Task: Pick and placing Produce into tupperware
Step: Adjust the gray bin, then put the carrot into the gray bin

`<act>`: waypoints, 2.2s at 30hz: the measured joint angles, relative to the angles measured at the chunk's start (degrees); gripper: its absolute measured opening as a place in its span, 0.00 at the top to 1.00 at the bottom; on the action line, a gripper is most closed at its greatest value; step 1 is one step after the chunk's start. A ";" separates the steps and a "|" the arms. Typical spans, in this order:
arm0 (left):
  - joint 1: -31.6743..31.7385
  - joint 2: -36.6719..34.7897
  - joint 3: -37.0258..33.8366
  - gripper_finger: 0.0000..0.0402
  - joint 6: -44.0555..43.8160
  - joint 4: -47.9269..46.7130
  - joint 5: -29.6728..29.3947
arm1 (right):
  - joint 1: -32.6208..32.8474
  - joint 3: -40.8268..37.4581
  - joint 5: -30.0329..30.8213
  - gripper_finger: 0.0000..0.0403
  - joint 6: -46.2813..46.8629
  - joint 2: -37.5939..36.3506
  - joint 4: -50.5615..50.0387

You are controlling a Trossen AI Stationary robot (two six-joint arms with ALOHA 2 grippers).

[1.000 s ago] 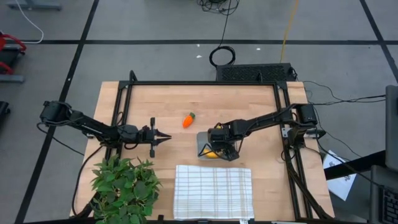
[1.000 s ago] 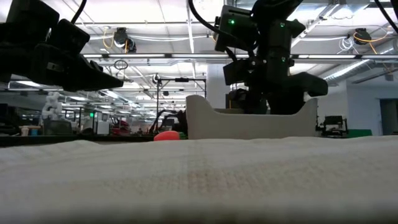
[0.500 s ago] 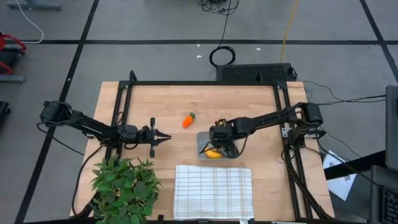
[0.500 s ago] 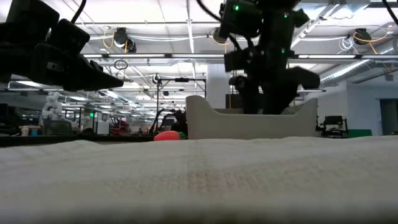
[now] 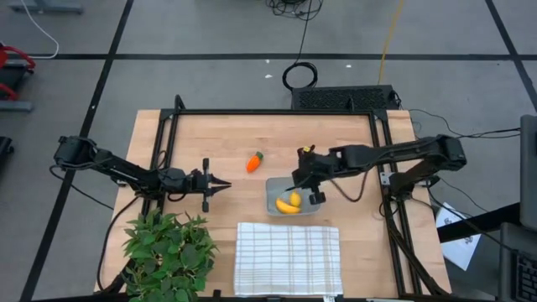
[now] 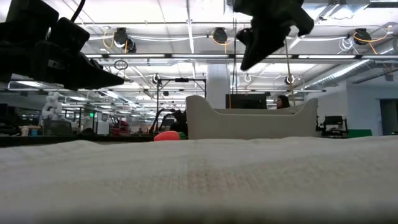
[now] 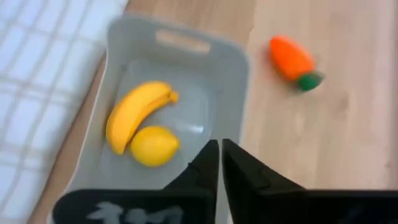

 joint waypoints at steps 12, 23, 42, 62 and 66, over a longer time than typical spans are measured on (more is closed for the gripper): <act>0.00 -0.01 0.00 0.92 -0.22 0.18 0.00 | -5.96 -7.89 3.40 1.00 2.43 -2.69 4.89; 0.00 -0.01 0.00 0.92 -0.02 0.18 0.00 | -14.75 -14.19 -5.43 1.00 1.75 -2.21 8.69; 0.00 -0.01 0.00 0.92 0.00 0.14 0.00 | -15.45 -14.52 -10.92 1.00 3.98 -2.21 2.46; 0.00 -0.02 0.00 0.92 0.00 0.11 0.00 | -13.09 -14.49 -10.48 1.00 5.28 -4.54 2.89; 0.00 0.00 0.00 0.92 0.00 0.10 0.00 | -13.09 -14.49 -10.48 1.00 4.68 -9.33 3.02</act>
